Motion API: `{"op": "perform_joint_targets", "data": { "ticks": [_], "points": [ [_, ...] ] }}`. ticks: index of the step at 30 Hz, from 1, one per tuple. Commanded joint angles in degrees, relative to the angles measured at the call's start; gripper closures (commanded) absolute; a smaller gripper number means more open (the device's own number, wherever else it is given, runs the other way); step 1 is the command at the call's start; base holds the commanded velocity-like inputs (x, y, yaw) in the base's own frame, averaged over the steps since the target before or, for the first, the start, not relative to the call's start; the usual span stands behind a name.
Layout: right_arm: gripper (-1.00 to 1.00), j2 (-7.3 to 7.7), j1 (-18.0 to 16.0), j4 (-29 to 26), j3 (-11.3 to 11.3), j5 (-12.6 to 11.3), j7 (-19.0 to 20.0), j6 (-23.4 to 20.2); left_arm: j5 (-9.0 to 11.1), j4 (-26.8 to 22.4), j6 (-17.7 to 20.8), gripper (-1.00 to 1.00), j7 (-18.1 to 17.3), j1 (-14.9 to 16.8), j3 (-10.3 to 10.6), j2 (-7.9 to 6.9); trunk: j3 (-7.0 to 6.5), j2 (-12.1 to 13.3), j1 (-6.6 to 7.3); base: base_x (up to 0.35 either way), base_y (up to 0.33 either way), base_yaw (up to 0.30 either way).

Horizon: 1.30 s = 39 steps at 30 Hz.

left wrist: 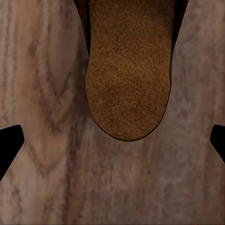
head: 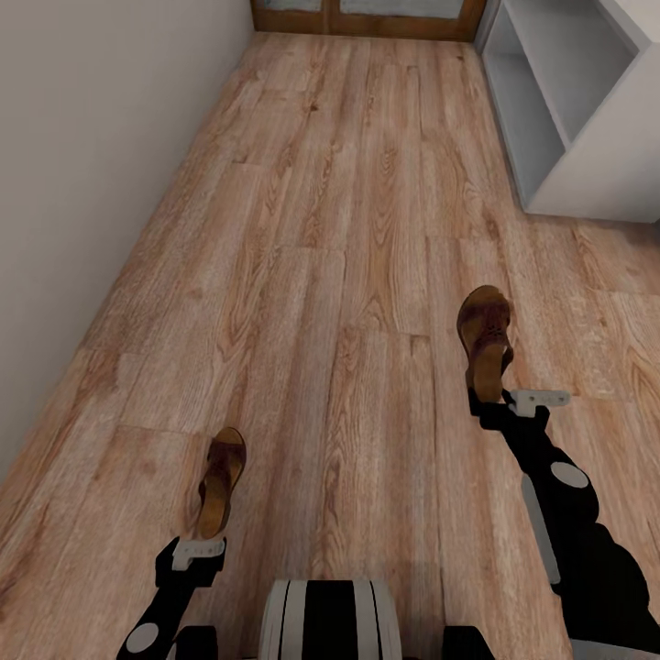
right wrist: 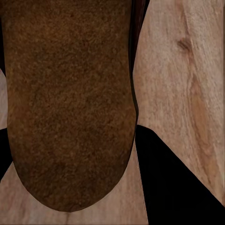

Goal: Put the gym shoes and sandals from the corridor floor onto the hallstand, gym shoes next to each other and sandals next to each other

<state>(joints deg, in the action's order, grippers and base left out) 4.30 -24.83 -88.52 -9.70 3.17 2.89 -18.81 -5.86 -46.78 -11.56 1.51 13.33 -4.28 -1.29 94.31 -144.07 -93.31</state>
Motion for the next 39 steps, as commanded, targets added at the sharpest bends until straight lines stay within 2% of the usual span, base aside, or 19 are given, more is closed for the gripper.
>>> {"op": "perform_joint_targets", "data": {
  "ticks": [1,5,11,20,24,33,39],
  "points": [
    [1.00,0.02,-0.19,-0.08,-0.04,0.16,0.24,-0.51,-0.59,0.00,-0.18,-1.00,0.16,0.02,-0.08,0.02,0.03,-0.01,0.01,0.000,0.000,0.000],
    [1.00,0.09,-0.73,-0.07,0.02,0.10,0.27,-0.96,-0.63,-0.01,0.02,-1.00,0.06,0.56,-0.09,0.05,0.03,-0.01,0.01,0.000,0.000,0.000],
    [1.00,0.09,-0.83,0.08,0.03,0.05,0.28,-1.05,-0.64,0.10,0.06,-1.00,-0.01,1.18,-0.03,0.05,1.36,-0.09,-0.15,0.000,0.000,0.000],
    [1.00,-0.23,-0.84,0.68,-0.49,0.58,0.10,-1.13,-0.62,-0.72,-0.43,-1.00,-0.34,1.09,0.51,0.15,1.36,-0.09,-0.15,0.000,0.000,0.000],
    [1.00,0.11,-0.84,0.68,-0.49,0.86,0.10,-1.15,-0.98,-1.66,-0.63,-1.00,-0.53,1.18,0.54,-0.64,1.36,-0.09,-0.15,0.000,0.000,0.000],
    [1.00,1.16,-0.84,0.78,-0.65,1.39,0.10,-1.22,-1.50,-3.02,-0.84,-1.00,-1.05,1.49,0.50,-3.43,1.36,-0.09,-0.15,0.000,0.000,0.000],
    [1.00,1.48,-0.84,0.73,-0.67,1.40,0.10,-1.22,-1.44,-3.05,-0.91,-1.00,-1.12,1.53,0.57,-3.48,1.36,-0.09,-0.15,0.000,0.000,0.000]
  ]
}}
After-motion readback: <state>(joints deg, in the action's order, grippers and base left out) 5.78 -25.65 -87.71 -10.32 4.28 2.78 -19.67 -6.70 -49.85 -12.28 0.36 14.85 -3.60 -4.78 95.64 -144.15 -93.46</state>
